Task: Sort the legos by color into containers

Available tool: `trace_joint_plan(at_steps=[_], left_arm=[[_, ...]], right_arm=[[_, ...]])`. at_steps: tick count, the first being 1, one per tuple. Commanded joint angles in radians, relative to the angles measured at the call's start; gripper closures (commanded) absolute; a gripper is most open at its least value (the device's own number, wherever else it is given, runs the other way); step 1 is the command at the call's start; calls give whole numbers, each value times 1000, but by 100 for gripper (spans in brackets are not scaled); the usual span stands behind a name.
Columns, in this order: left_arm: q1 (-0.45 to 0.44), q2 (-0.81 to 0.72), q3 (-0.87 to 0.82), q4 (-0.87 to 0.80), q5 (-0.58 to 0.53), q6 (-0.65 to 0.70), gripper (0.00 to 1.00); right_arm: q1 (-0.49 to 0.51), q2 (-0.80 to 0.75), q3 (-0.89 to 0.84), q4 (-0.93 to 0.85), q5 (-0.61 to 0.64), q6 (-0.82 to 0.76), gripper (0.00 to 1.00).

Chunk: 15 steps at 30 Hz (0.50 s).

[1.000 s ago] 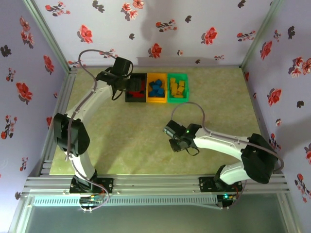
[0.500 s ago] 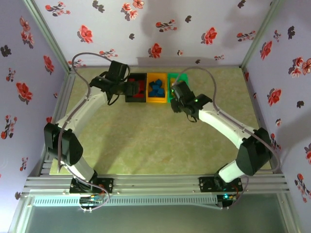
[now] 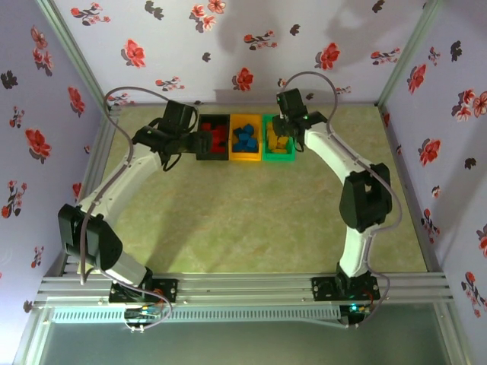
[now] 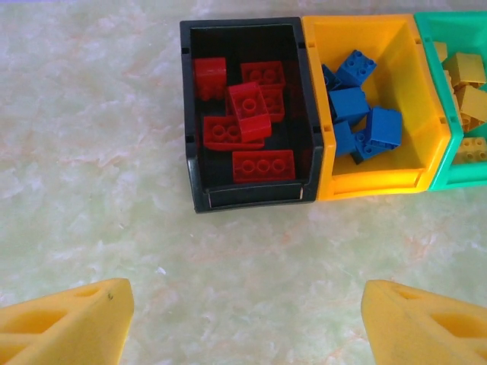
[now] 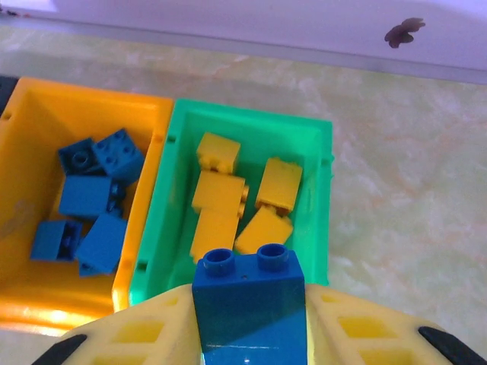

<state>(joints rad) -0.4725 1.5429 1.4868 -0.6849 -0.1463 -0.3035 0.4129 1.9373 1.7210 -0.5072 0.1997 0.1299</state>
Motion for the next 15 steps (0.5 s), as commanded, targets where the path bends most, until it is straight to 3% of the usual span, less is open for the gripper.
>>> trace_joint_plan(at_steps=[1,15], left_arm=[[-5,-37,-17,7,-24,-1,21],[-3,-36,-19,0,-33,-6,21]], right_arm=[[-21,76,98,-14,-26,-27,63],[23,223,294,-16,-172,4,66]])
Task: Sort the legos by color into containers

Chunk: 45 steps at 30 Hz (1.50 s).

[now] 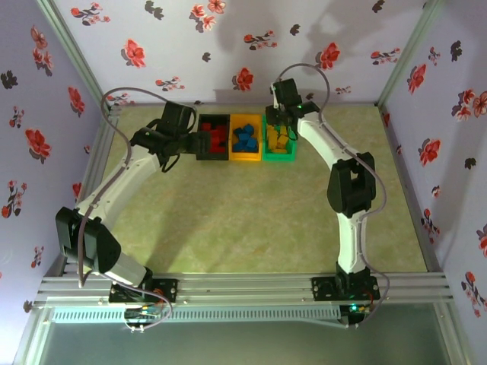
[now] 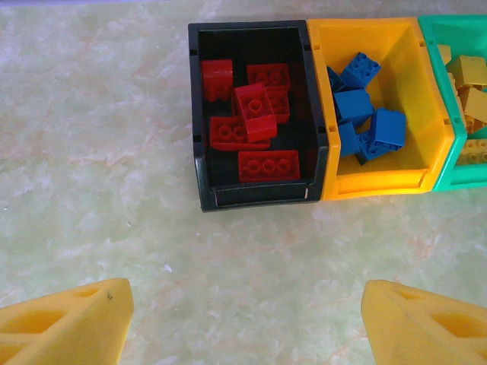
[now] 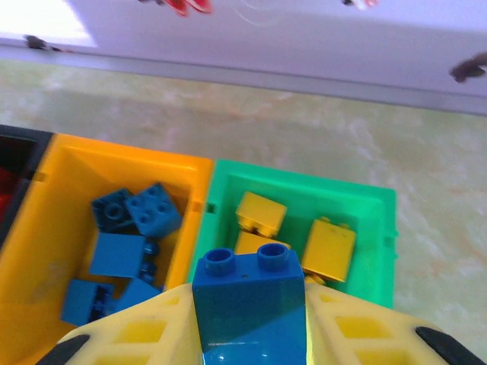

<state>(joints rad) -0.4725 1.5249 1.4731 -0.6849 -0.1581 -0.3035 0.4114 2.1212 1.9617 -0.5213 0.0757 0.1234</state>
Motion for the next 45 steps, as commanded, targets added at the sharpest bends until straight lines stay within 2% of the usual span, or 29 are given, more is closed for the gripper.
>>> trace_joint_plan(at_steps=[1,10,16,21,27,33,40,45], left_arm=[[-4,-19,-4,1,-21,-6,21],[-3,-25,-5,-1,-21,-10,21],[-4,-37,-17,-1,-21,-8,20],[-4,-52,-27,8,-24,-9,19],[-4,-82,-39,31,-40,-5,15],[21,-95,-4,53,-67,32,10],[86,-94,43,73,-70,68,1],[139,-92,61,69,-70,62,0]], right_arm=[[33,55,71,-4,-52,12,65],[90,185,225,-23,-83,25,64],[98,214,270,-46,-61,23,38],[98,173,241,-51,-37,10,36],[98,-25,4,42,27,-17,30],[80,-275,-271,113,109,-53,12],[0,-563,-550,141,128,-34,1],[-84,-759,-713,144,147,7,0]])
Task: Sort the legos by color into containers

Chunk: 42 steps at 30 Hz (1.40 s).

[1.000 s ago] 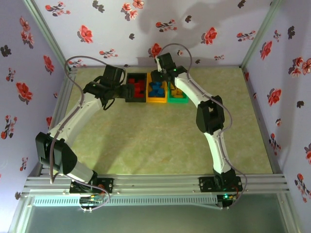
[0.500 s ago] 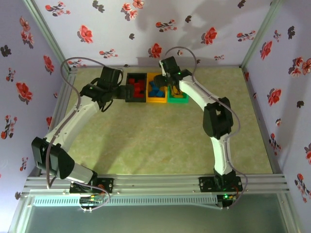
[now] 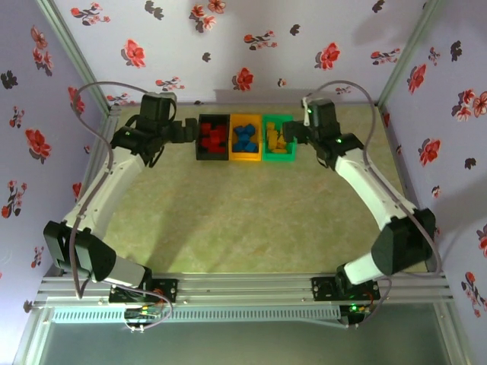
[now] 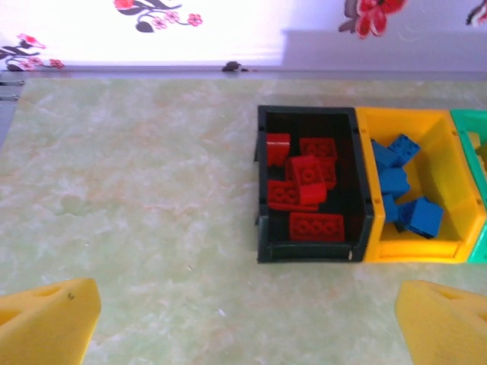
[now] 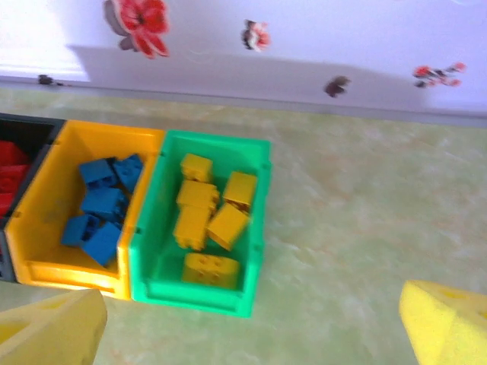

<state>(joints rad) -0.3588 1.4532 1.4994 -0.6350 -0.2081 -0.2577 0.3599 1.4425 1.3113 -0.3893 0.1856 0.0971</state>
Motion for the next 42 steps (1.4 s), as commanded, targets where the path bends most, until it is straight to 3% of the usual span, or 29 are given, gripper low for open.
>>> trace_joint_plan(at_steps=[1,10,17,23,29,33,42], left_arm=[[34,-19,38,11,-21,9,0],[131,-36,6,-86,-33,-79,0],[217,-46,-113,31,-30,-80,0],[292,-93,-314,251,-31,-76,0],[352,-129,-532,495,-86,-29,0],[383,-150,-624,564,-125,-14,0],[411,-168,-950,1045,-117,54,0]], right_arm=[[-49,-113,-82,8,42,42,1],[-221,-311,-210,-58,88,139,0],[-305,-352,-259,-52,69,162,0],[-371,-344,-315,-18,-5,184,0],[-380,-284,-336,22,40,162,1],[-381,-267,-385,104,43,157,1],[-381,-289,-603,444,4,35,1]])
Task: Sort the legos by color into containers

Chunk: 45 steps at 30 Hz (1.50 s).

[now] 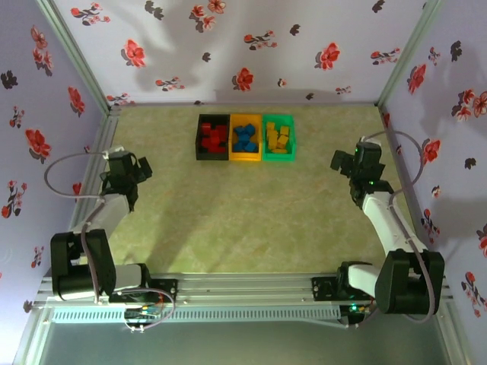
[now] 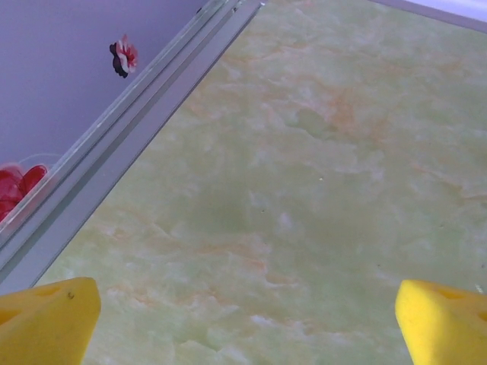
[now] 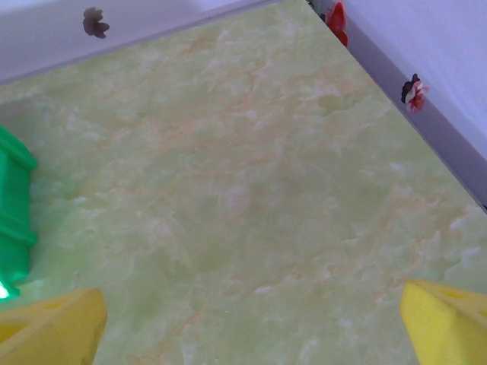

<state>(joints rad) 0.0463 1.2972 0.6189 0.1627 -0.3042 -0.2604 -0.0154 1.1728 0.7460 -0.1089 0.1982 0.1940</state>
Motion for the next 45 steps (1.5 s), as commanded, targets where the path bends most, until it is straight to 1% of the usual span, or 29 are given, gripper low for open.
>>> trace_joint_plan(at_steps=[1,2,6,9,10,11,13,15,16,17,19,21,22,24,25,26,27,28,29,31,34,37,45], left_arm=[[6,-9,-108,326,-22,68,0],[6,-2,-155,404,-19,84,0],[7,44,-239,559,-16,79,0],[3,126,-284,718,10,103,0],[-10,119,-284,702,34,121,0],[-12,136,-289,729,58,136,0],[-26,169,-288,763,71,158,0],[-34,245,-278,820,78,173,0],[-54,251,-262,803,74,202,0],[-61,237,-239,732,83,208,0],[-62,245,-243,758,74,210,0],[-62,247,-243,762,56,204,0],[-62,245,-243,758,57,204,0],[-62,245,-243,759,56,204,0],[-62,247,-243,760,56,205,0],[-62,246,-242,759,56,204,0],[-62,247,-243,759,57,205,0],[-62,246,-243,759,57,205,0],[-62,246,-244,759,57,204,0],[-62,246,-242,758,57,205,0],[-62,247,-242,758,57,205,0],[-62,245,-242,759,56,205,0],[-62,246,-242,759,56,205,0]], right_arm=[[-6,-22,-68,214,-32,-91,1],[-6,-25,-109,268,-44,-107,0],[-6,-41,-238,505,-55,-137,1],[-6,-27,-267,561,-52,-145,1],[-6,-17,-269,564,-54,-150,1],[-6,-6,-271,572,-55,-151,0],[-6,19,-291,620,-60,-146,1],[-6,53,-304,658,-74,-134,0],[-6,75,-312,682,-89,-131,1],[-7,103,-320,712,-97,-112,0],[-8,149,-336,767,-124,-93,0],[-8,218,-363,874,-145,-98,0],[-8,279,-386,959,-140,-95,0],[-6,452,-435,1259,-155,-100,0],[-9,423,-431,1208,-166,-107,1],[-8,358,-400,1027,-154,-104,1],[-8,352,-369,964,-133,-95,1],[-7,404,-356,1023,-127,-94,1],[-5,412,-372,1065,-129,-99,1],[-4,375,-350,961,-123,-97,1],[-3,392,-358,1005,-145,-108,1],[-3,387,-348,975,-146,-106,1],[-3,393,-347,983,-146,-105,1]])
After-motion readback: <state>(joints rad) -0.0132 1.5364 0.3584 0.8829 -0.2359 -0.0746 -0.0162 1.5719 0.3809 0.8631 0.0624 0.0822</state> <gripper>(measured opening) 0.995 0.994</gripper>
